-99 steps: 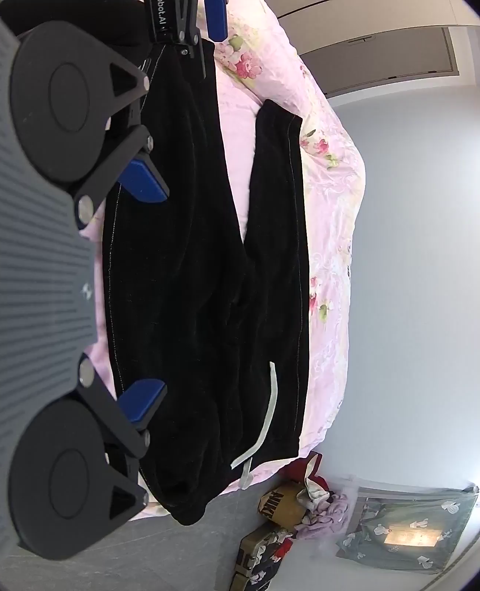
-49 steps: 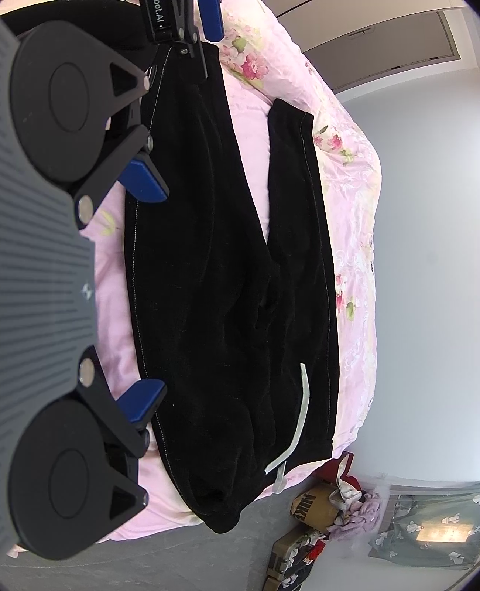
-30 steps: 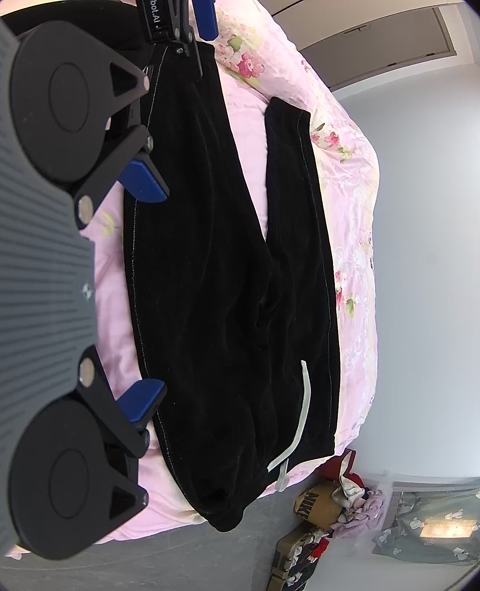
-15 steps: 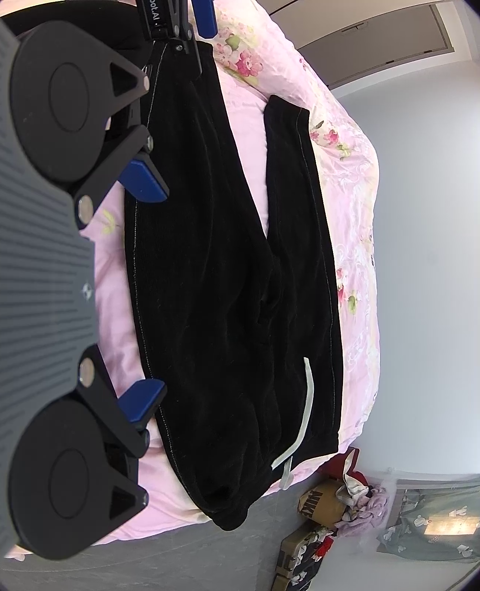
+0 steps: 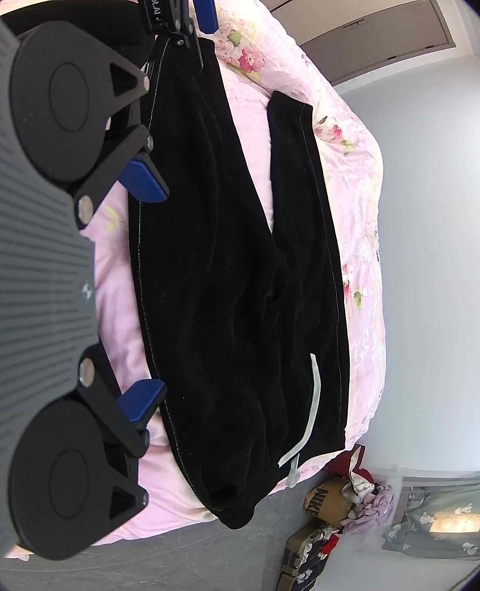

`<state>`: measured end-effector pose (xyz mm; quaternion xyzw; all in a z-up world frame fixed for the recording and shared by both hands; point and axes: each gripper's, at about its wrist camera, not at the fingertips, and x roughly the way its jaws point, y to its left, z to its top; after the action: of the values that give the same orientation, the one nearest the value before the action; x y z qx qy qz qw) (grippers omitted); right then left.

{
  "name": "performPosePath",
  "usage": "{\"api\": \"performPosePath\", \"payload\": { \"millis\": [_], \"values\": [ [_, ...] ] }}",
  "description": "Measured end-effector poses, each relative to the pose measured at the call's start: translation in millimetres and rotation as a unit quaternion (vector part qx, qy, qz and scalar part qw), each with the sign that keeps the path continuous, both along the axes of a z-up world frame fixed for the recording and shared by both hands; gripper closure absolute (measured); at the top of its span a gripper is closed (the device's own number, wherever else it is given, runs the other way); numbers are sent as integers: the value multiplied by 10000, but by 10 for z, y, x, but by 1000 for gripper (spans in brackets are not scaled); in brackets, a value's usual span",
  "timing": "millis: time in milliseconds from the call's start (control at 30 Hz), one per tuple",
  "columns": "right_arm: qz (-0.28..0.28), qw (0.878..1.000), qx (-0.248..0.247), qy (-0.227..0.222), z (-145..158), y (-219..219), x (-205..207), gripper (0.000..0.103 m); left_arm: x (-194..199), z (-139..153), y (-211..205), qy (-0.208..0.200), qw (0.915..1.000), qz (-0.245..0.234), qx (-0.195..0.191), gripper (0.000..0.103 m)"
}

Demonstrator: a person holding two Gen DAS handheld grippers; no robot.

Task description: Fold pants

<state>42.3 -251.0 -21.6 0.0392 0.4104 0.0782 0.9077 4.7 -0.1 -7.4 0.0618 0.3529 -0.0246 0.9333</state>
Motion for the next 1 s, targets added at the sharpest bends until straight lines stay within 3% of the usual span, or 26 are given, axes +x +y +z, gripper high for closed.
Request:
{"api": "performPosePath", "payload": {
  "millis": [333,600,667,733,833,1000],
  "values": [
    [77,9996,-249,106,-113,-48,129,5,110,-62,229,76,9995,-53,301,14],
    [586,9948,-822,-104,-311,-355,482,5,333,-102,870,424,9952,-343,819,24],
    [661,9941,-863,-44,-345,-481,616,8,369,-133,1047,517,9925,-430,1021,24],
    [741,9939,-810,116,-393,-607,768,19,420,-173,1221,656,9898,-556,1138,25],
    [956,9904,-939,351,-485,-745,990,28,510,-268,1473,902,9815,-905,1426,25],
    [1242,9796,-1427,674,-653,-906,1357,34,643,-574,1804,1561,9508,-1384,2292,25]
  ]
}}
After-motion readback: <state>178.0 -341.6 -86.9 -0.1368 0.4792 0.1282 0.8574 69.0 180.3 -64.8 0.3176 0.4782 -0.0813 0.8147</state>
